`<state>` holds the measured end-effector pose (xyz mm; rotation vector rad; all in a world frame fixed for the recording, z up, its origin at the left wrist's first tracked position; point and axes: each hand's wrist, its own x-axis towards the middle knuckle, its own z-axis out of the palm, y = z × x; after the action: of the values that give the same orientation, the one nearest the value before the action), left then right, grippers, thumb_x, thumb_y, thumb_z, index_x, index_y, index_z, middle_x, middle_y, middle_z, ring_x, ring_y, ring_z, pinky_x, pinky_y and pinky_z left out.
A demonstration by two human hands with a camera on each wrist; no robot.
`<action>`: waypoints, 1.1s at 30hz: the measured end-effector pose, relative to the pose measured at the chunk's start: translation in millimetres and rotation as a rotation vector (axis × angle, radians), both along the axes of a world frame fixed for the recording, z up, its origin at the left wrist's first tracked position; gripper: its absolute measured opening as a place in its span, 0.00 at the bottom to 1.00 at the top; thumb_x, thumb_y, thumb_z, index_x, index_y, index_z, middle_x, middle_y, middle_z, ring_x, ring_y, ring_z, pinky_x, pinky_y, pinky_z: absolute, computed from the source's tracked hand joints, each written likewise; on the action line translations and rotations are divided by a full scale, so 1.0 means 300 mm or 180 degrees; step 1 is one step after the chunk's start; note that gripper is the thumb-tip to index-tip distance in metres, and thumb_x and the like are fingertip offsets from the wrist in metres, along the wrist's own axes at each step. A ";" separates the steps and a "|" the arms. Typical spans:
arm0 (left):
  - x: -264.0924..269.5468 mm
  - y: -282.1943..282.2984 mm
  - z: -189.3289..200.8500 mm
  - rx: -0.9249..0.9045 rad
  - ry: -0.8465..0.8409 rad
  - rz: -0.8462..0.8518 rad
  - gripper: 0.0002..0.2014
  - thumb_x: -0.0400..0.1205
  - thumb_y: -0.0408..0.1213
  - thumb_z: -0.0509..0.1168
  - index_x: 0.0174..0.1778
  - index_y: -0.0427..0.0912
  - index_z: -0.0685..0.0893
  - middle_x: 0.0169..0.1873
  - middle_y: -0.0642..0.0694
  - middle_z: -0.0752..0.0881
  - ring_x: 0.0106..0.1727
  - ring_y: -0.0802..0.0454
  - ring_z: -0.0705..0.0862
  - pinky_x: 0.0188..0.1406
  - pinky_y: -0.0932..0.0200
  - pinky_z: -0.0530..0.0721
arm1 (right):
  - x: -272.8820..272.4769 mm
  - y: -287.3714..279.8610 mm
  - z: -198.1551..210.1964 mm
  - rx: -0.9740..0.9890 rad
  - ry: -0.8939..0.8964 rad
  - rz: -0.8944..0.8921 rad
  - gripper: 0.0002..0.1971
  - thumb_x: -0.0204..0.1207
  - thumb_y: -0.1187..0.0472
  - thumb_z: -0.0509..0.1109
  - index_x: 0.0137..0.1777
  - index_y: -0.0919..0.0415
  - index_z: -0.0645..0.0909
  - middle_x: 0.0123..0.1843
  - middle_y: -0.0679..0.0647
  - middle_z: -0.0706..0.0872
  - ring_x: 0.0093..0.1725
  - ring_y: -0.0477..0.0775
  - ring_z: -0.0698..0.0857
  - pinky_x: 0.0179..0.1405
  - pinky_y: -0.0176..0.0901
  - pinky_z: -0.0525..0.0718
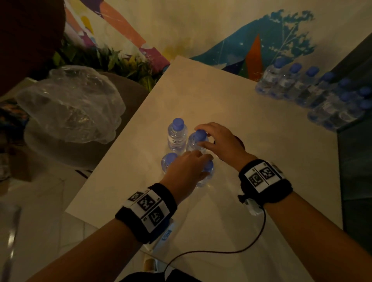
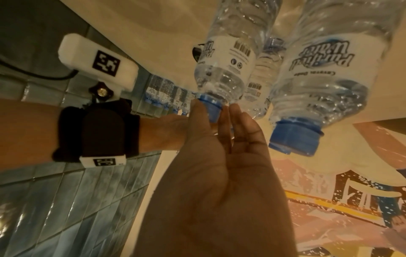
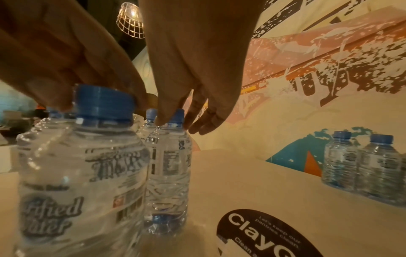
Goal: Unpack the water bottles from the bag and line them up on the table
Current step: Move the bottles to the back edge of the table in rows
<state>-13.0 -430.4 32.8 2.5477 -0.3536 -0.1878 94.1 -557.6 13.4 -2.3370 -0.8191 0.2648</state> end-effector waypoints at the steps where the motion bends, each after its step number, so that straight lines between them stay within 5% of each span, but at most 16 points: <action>1: 0.003 -0.001 -0.004 -0.0039 0.0007 0.0001 0.15 0.78 0.35 0.64 0.62 0.43 0.77 0.53 0.39 0.84 0.53 0.40 0.82 0.50 0.47 0.81 | 0.005 0.004 0.004 -0.0013 0.0018 0.0007 0.20 0.71 0.62 0.73 0.64 0.61 0.77 0.61 0.60 0.83 0.57 0.59 0.82 0.59 0.54 0.81; 10: 0.041 -0.019 -0.014 -0.0276 0.0013 0.0067 0.11 0.77 0.33 0.66 0.55 0.37 0.80 0.51 0.39 0.84 0.51 0.43 0.83 0.49 0.56 0.76 | 0.027 -0.138 -0.009 0.0015 -0.0123 -0.0439 0.18 0.68 0.67 0.75 0.59 0.63 0.79 0.56 0.62 0.86 0.54 0.62 0.84 0.55 0.54 0.84; 15: 0.129 -0.069 -0.032 -0.0242 -0.0031 -0.0068 0.13 0.76 0.34 0.68 0.56 0.40 0.80 0.48 0.38 0.83 0.48 0.39 0.82 0.49 0.45 0.81 | 0.040 -0.337 0.005 0.0143 -0.0038 -0.1059 0.17 0.70 0.66 0.74 0.59 0.63 0.80 0.57 0.62 0.86 0.54 0.61 0.85 0.54 0.52 0.86; 21: 0.375 -0.253 0.044 -0.0265 -0.0147 -0.0304 0.18 0.73 0.45 0.62 0.55 0.39 0.82 0.45 0.36 0.84 0.44 0.36 0.84 0.43 0.47 0.82 | 0.155 -0.646 0.033 0.0016 -0.0165 -0.1806 0.16 0.68 0.67 0.75 0.55 0.61 0.81 0.54 0.62 0.86 0.50 0.62 0.85 0.50 0.61 0.85; 28: 0.768 -0.570 0.083 -0.0462 -0.0350 -0.0566 0.10 0.75 0.29 0.68 0.51 0.34 0.84 0.46 0.33 0.86 0.47 0.36 0.83 0.47 0.53 0.79 | 0.415 -0.954 0.024 -0.0063 -0.0413 -0.2588 0.14 0.68 0.65 0.74 0.54 0.63 0.81 0.51 0.64 0.87 0.50 0.64 0.84 0.49 0.54 0.82; 30: 0.888 -0.665 0.068 -0.0455 -0.0378 -0.0632 0.06 0.76 0.27 0.65 0.47 0.31 0.84 0.44 0.30 0.87 0.46 0.35 0.83 0.46 0.48 0.81 | 0.510 -1.004 0.006 -0.0088 -0.0494 -0.2660 0.13 0.69 0.66 0.73 0.54 0.63 0.81 0.51 0.63 0.87 0.50 0.63 0.83 0.46 0.45 0.76; 33: 1.045 -0.787 0.025 -0.0583 -0.0276 -0.0581 0.06 0.75 0.26 0.64 0.44 0.29 0.83 0.44 0.29 0.87 0.44 0.35 0.84 0.46 0.45 0.81 | 0.644 -1.048 -0.029 -0.0110 -0.0629 -0.2670 0.13 0.70 0.65 0.71 0.55 0.63 0.80 0.53 0.64 0.87 0.52 0.63 0.84 0.47 0.47 0.76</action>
<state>300.5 -666.4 40.3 2.3471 -0.6093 -0.1078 287.2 -872.0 4.8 -2.5368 0.1322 -0.3166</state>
